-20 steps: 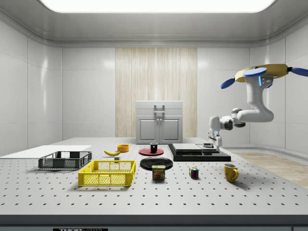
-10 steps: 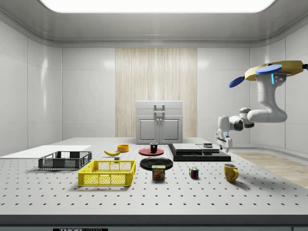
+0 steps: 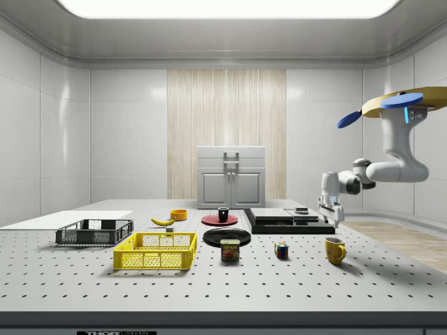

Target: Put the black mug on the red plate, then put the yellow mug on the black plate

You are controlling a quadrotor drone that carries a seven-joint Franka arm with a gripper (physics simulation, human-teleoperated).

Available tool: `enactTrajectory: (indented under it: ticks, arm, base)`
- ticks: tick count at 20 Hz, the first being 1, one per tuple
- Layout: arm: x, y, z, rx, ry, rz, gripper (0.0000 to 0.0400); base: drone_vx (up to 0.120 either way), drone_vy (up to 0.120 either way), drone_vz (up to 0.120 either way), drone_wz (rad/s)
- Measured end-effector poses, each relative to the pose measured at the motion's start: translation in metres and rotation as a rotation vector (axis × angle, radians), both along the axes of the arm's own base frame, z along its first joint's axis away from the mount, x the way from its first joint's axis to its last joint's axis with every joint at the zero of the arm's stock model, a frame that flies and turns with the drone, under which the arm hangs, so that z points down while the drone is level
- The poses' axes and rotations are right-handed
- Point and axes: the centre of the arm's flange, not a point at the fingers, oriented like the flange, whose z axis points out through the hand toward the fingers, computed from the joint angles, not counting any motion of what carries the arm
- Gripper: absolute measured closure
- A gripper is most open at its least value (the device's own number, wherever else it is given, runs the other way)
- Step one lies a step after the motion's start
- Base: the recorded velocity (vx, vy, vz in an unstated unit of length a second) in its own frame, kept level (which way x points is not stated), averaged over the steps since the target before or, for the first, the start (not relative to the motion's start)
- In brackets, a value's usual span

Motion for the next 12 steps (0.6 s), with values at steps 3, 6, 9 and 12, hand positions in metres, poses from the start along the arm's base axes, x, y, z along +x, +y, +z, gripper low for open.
enactTrajectory:
  ticks: [3, 6, 9, 12]
  arm:
    - [0.0, 0.0, 0.0, 0.0, 0.0, 0.0, 0.0]
    - [0.0, 0.0, 0.0, 0.0, 0.0, 0.0, 0.0]
    - [0.0, 0.0, 0.0, 0.0, 0.0, 0.0, 0.0]
    - [0.0, 0.0, 0.0, 0.0, 0.0, 0.0, 0.0]
  base:
    - [0.067, 0.12, 0.0, 0.0]
    - [0.107, 0.12, 0.0, 0.0]
    - [0.0, 0.12, -0.093, 0.0]
    - [0.013, 0.08, -0.067, 0.0]
